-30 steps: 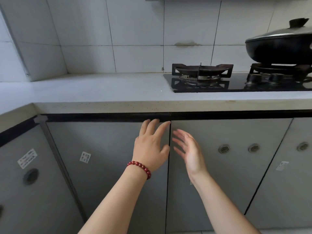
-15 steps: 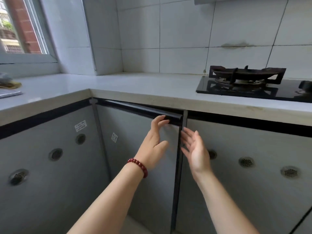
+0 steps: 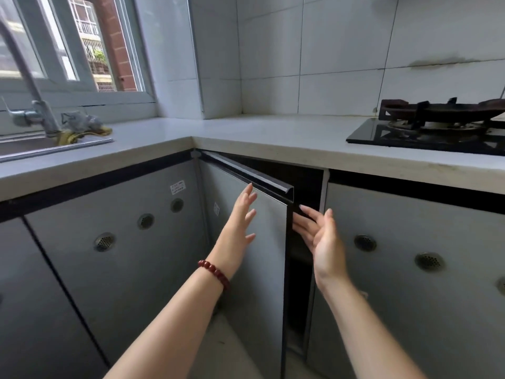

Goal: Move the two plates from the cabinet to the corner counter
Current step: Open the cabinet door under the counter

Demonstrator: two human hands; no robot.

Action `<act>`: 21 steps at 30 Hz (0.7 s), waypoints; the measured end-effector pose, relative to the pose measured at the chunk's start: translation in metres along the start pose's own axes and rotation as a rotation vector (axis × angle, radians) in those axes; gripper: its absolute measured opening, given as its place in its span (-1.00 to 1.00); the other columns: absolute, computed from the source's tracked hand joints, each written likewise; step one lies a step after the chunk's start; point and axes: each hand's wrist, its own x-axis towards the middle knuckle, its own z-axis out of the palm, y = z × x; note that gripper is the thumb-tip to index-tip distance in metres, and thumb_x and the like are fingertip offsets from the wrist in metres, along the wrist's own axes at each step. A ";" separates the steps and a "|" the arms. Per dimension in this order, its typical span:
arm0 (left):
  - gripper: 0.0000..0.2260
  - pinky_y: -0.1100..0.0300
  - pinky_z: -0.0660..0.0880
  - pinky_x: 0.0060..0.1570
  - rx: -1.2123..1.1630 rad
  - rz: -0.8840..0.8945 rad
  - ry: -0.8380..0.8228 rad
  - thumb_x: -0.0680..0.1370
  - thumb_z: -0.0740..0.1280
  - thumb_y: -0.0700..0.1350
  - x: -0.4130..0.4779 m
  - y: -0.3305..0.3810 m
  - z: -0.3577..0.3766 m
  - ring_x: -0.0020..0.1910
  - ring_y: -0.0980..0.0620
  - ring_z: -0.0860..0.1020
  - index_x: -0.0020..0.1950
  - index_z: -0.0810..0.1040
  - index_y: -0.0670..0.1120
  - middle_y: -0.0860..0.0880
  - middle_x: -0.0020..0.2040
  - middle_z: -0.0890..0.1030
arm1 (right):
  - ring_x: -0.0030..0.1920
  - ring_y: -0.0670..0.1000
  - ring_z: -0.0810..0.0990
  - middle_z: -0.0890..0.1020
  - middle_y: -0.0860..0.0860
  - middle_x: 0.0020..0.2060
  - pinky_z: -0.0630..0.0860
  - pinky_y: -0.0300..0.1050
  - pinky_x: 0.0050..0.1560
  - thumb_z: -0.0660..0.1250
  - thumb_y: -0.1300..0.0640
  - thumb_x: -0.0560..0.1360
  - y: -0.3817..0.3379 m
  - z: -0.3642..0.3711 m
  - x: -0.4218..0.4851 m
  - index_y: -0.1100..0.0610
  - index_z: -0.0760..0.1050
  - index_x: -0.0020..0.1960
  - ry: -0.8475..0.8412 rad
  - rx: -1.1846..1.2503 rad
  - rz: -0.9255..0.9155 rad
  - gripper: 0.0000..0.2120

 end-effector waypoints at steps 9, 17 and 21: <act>-0.50 -0.13 0.23 0.32 -0.053 -0.069 0.136 0.50 -0.15 0.29 -0.030 -0.005 -0.030 0.39 0.01 0.33 0.37 0.27 0.24 0.11 0.41 0.38 | 0.02 -0.14 0.65 0.71 -0.11 -0.08 0.49 -0.36 -0.03 -0.20 -0.11 0.62 0.011 0.014 -0.016 0.06 0.54 0.13 -0.089 0.090 0.042 -0.44; -0.35 -0.10 0.26 0.26 -0.027 -0.025 0.169 0.37 -0.09 0.35 -0.040 -0.007 -0.036 0.38 0.01 0.34 0.41 0.28 0.21 0.10 0.40 0.39 | 0.15 -0.07 0.60 0.70 -0.07 0.02 0.40 -0.12 0.25 -0.23 -0.19 0.59 0.011 0.030 -0.035 0.03 0.54 0.15 -0.247 0.104 0.089 -0.39; -0.34 -0.13 0.24 0.31 -0.011 -0.022 0.211 0.37 -0.09 0.36 -0.053 -0.006 -0.045 0.39 0.01 0.33 0.42 0.28 0.20 0.09 0.42 0.39 | 0.17 -0.10 0.59 0.69 -0.10 0.04 0.38 -0.15 0.25 -0.24 -0.19 0.59 0.016 0.048 -0.049 0.01 0.52 0.17 -0.326 0.104 0.098 -0.40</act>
